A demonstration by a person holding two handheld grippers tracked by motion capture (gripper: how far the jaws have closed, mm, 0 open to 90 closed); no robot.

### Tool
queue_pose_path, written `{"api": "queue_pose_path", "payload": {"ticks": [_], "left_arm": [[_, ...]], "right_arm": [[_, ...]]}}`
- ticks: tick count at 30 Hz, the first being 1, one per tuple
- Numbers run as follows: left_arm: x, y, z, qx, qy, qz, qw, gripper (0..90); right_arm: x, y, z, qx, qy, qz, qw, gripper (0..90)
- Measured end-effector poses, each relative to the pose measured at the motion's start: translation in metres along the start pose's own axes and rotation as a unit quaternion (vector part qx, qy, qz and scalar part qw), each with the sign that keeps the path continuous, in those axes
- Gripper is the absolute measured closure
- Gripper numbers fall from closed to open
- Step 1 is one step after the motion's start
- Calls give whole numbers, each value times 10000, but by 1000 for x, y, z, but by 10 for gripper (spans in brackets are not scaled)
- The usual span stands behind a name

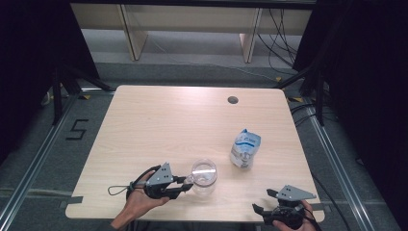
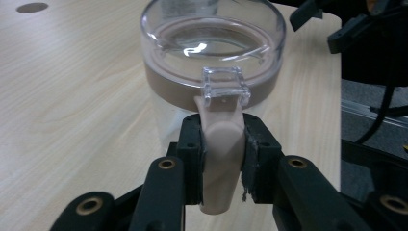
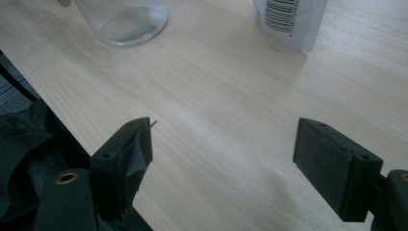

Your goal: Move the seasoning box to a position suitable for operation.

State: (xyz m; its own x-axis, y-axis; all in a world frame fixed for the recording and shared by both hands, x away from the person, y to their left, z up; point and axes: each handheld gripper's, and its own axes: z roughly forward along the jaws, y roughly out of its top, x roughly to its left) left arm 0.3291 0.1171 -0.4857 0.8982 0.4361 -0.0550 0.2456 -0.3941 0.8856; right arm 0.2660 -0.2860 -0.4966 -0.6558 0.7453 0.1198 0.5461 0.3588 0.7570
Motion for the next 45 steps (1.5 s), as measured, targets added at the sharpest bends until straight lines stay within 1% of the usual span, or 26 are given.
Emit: {"api": "queue_pose_path", "payload": {"ticks": [1,3,4,6,8,12,13,19,20,22,23,24,25,27,28,31,32,33,34,35,37,38,39,41,42,45], "left_arm": [[2,0,0,4,96,-70,9999,688],[5,0,0,-22,92,-186,9998,676],[7,0,0,-16,145,-112,9998,668],[7,0,1,-43,189,-280,9994,660],[10,0,1,-47,249,-203,9995,654],[8,0,0,-35,380,-395,9985,649],[9,0,0,-41,396,-336,9986,642],[6,0,-2,-24,571,-779,9953,603],[6,0,-4,-10,558,-698,9960,590],[4,-1,-6,42,614,-813,9948,538],[2,-2,-7,32,603,-946,9937,508],[1,-2,-8,17,613,-896,9941,477],[0,-3,-9,-37,557,-860,9947,477],[-4,-2,-13,-43,629,-957,9934,448],[-5,-1,-14,-76,618,-1010,9929,423],[-7,0,-18,-129,636,-1058,9923,382],[-7,-1,-19,-138,633,-1068,9922,365],[-8,-2,-19,-210,612,-1177,9909,359],[-8,-2,-21,-180,599,-1237,9903,345],[-8,-2,-21,-222,593,-1293,9896,345],[-9,-2,-23,-274,571,-1450,9874,328],[-9,-2,-24,-283,560,-1472,9871,314],[-8,-1,-26,-298,571,-1417,9878,294],[-11,1,-27,-350,606,-1501,9862,274],[-11,2,-28,-321,639,-1460,9867,274],[-13,5,-29,-355,565,-1431,9875,287]], "right_arm": [[1,0,0,8,-16,45,10000,224],[0,0,0,-23,-43,-74,10000,224],[0,0,0,-13,-46,-66,10000,224],[3,0,-1,30,6,108,9999,225],[3,0,0,32,1,107,9999,225],[3,0,-1,34,-1,112,9999,225],[3,0,-1,32,-61,121,9999,225],[3,0,-1,19,-92,118,9999,225],[1,0,0,-34,-48,27,10000,225],[3,1,0,-9,-20,131,9999,225],[0,2,1,-25,-2,-52,10000,225],[-1,2,1,38,115,-93,9999,225],[-1,2,1,38,115,-93,9999,225],[-1,3,2,45,119,-96,9999,225],[0,3,2,19,137,8,9999,225],[2,3,1,24,-63,96,9999,225],[0,3,1,-34,-40,11,10000,223],[-1,3,1,-58,-59,-29,10000,223],[2,3,1,25,-36,187,9998,223],[2,3,1,25,-36,187,9998,223],[-1,4,3,-34,2,-6,10000,223],[-1,4,4,-24,-66,-22,10000,223],[-2,4,5,-14,46,-44,10000,223],[-2,5,5,-7,6,-77,10000,223],[0,4,6,-34,-21,77,10000,223],[-5,5,8,-24,77,-72,9999,221]]}}
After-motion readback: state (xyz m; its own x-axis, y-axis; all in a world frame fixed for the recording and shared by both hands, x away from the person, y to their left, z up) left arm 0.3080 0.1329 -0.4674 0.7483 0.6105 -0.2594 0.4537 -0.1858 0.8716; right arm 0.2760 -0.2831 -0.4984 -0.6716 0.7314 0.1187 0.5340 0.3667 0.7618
